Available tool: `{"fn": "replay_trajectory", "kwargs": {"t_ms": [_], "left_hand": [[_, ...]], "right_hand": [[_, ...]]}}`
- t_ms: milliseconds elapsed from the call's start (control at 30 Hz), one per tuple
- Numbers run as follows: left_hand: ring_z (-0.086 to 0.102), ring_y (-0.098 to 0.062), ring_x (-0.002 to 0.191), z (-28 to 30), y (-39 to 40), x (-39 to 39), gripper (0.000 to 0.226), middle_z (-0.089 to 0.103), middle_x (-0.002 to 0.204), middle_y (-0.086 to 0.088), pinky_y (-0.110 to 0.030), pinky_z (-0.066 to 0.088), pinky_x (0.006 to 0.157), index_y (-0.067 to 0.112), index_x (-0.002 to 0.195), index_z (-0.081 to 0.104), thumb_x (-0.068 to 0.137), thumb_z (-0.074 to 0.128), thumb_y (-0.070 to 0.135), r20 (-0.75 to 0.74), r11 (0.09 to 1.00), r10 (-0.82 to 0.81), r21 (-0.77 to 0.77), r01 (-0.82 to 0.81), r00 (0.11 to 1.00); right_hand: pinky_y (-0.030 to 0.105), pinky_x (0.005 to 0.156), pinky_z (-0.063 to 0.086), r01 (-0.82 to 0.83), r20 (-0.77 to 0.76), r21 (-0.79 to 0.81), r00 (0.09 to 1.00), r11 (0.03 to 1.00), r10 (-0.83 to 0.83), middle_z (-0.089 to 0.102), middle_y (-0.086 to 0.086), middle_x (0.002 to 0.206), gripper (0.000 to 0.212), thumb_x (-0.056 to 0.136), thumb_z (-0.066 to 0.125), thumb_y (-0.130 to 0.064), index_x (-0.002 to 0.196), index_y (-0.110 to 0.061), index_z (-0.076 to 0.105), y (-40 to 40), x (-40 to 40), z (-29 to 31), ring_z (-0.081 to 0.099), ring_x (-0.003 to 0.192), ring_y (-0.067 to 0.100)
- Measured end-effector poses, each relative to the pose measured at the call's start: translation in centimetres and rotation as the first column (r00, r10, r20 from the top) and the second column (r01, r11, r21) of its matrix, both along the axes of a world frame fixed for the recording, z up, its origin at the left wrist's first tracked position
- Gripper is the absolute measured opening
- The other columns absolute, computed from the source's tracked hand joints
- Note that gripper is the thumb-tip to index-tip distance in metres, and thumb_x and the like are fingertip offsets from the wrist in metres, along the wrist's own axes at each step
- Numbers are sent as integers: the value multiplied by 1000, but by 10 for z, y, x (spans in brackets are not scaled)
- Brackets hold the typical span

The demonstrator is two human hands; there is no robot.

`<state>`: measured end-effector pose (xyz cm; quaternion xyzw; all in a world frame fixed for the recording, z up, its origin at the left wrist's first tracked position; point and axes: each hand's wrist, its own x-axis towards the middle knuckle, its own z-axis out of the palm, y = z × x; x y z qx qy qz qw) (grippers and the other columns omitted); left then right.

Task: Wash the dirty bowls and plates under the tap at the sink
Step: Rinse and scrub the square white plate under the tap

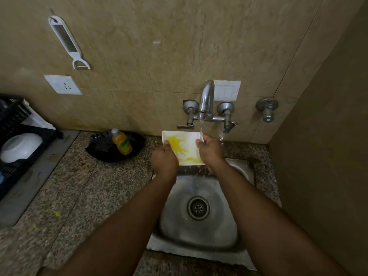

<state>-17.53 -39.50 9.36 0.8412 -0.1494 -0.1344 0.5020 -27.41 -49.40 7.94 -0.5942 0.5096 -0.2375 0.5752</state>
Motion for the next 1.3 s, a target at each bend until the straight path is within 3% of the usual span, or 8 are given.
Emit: {"fn": "replay_trajectory", "kwargs": {"t_ms": [233, 367, 433, 533, 700, 967, 1167, 1300], "left_hand": [[71, -34, 84, -9, 6, 14, 54, 75, 92, -16, -48, 59, 82, 3, 98, 76, 106, 43, 45, -7, 998, 48, -26, -48, 999], [70, -35, 85, -6, -3, -4, 54, 74, 96, -18, -48, 59, 82, 1, 102, 75, 108, 41, 43, -14, 997, 56, -56, -57, 998], [70, -35, 85, -5, -7, -7, 55, 75, 96, -18, -48, 60, 82, 2, 103, 75, 107, 40, 45, -47, 994, 85, -62, -88, 995], [70, -32, 82, -5, -5, 0, 56, 75, 94, -15, -44, 60, 79, 2, 103, 75, 106, 41, 47, -112, 986, 116, -106, -128, 987], [72, -27, 83, 2, -1, -1, 41, 74, 98, -13, -36, 59, 74, 4, 110, 71, 108, 48, 37, -257, 964, 46, -242, -110, 965], [72, -39, 105, 18, 19, 39, 84, 76, 115, -19, -51, 58, 90, 8, 122, 71, 91, 41, 79, -742, 928, -359, -346, 134, 567], [68, -26, 84, 22, 0, 38, 35, 72, 115, -18, -36, 56, 73, 0, 113, 69, 103, 60, 33, -456, 941, -325, -67, 332, 828], [59, -23, 81, 25, -1, 28, 38, 67, 102, -13, -30, 43, 71, -3, 115, 70, 104, 57, 30, -154, 941, -308, 92, 324, 939]], "right_hand": [[57, 90, 59, -395, 339, 275, 893, 876, 296, 70, 14, 129, 69, 91, 44, 21, 147, -19, 49, -7, -26, -1, 71, 111, 34], [43, 52, 62, -58, 72, 41, 996, 997, 55, 75, 5, 108, 41, 99, 58, -4, 136, -21, 64, -4, -4, 0, 76, 81, 28], [43, 63, 64, 20, 77, -22, 997, 1000, -18, 75, -1, 111, 36, 102, 57, -15, 136, -22, 65, -2, 2, -1, 74, 86, 22], [53, 88, 61, -65, 270, 211, 963, 975, 5, 73, 10, 120, 34, 106, 45, -7, 136, -10, 62, 0, -8, 2, 71, 106, 32], [32, 63, 62, 84, 317, 302, 930, 949, -183, 73, 8, 110, 31, 103, 46, 3, 125, -8, 65, 13, -7, -2, 73, 92, 23], [29, 52, 57, 33, 53, -22, 998, 999, -32, 75, -1, 73, 15, 98, 66, -16, 91, -19, 78, -21, -8, 12, 68, 61, 17], [25, 68, 55, -22, 135, -31, 991, 999, 26, 77, -6, 90, 19, 97, 69, -13, 112, -19, 78, -20, 1, 8, 67, 76, 13], [46, 85, 60, -33, 247, 237, 969, 971, -27, 75, 5, 113, 43, 97, 57, 2, 132, -23, 65, -3, -4, -9, 71, 94, 23]]}}
